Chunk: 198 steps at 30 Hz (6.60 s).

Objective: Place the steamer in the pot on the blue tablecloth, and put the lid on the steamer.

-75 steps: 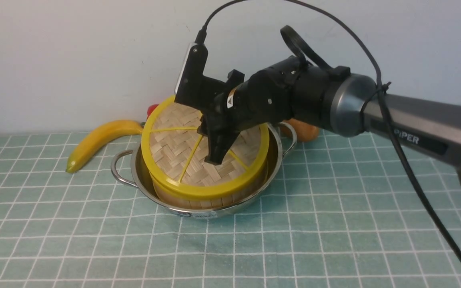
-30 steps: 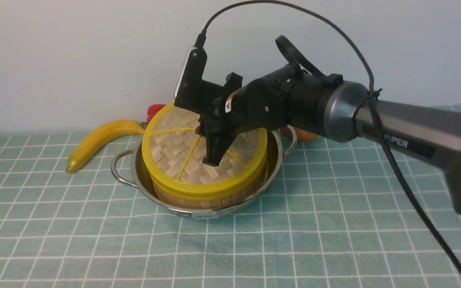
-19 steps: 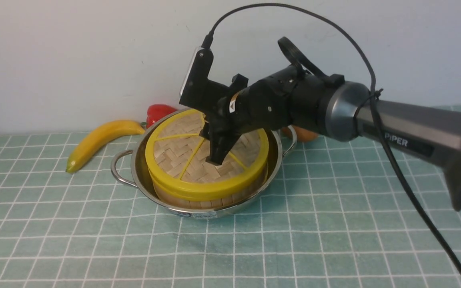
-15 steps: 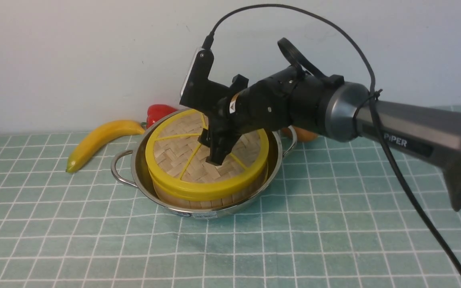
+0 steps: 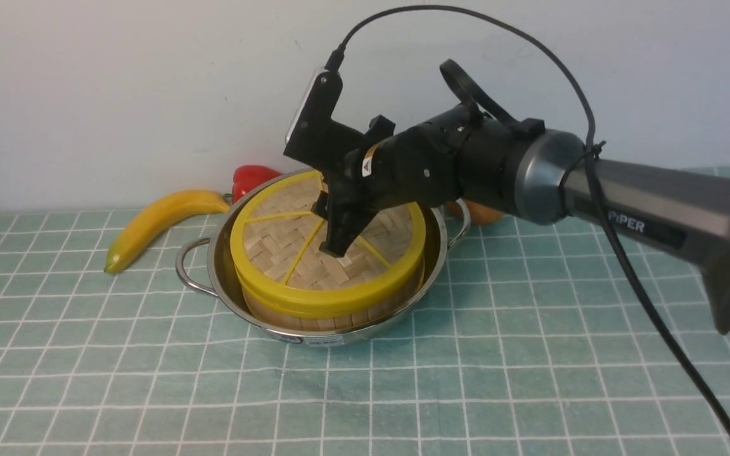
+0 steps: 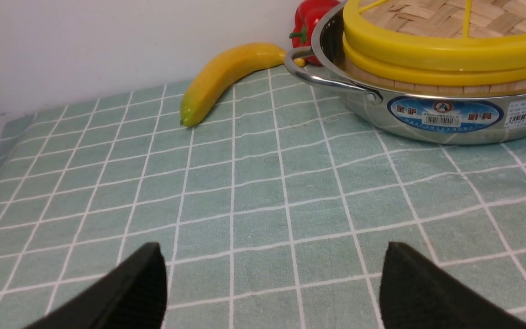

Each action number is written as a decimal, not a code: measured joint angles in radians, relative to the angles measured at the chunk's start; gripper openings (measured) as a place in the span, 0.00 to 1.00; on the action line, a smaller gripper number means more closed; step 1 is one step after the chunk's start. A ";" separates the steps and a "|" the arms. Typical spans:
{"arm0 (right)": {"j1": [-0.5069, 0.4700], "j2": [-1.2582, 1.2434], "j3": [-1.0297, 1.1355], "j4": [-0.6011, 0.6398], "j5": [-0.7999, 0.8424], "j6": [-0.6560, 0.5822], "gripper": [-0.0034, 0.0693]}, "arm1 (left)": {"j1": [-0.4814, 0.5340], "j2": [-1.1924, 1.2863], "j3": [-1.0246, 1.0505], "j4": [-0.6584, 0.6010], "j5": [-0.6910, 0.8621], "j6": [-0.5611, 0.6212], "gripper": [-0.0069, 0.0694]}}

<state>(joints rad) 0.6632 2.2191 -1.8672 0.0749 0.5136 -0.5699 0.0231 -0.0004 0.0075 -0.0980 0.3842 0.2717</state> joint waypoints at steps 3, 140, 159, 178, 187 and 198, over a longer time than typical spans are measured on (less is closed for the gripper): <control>0.000 0.000 0.000 0.001 0.031 0.016 0.22 | 0.000 0.000 0.000 0.000 0.000 0.000 0.85; -0.041 -0.698 0.331 0.161 0.338 0.314 0.06 | 0.000 0.000 0.000 0.000 0.000 0.000 0.85; -0.675 -1.964 1.587 0.086 -0.213 0.512 0.11 | 0.000 0.000 0.000 0.000 0.000 0.000 0.85; -0.676 -2.193 1.874 0.053 -0.198 0.514 0.20 | 0.000 0.000 0.000 0.000 0.000 0.000 0.85; -0.676 -2.193 1.874 0.053 -0.193 0.514 0.23 | 0.000 0.000 0.000 0.000 0.000 0.000 0.85; -0.676 -2.193 1.874 0.053 -0.193 0.514 0.27 | 0.000 0.000 0.000 0.000 0.000 0.000 0.85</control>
<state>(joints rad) -0.0131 0.0258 0.0071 0.1278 0.3207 -0.0560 0.0231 -0.0004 0.0075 -0.0980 0.3842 0.2717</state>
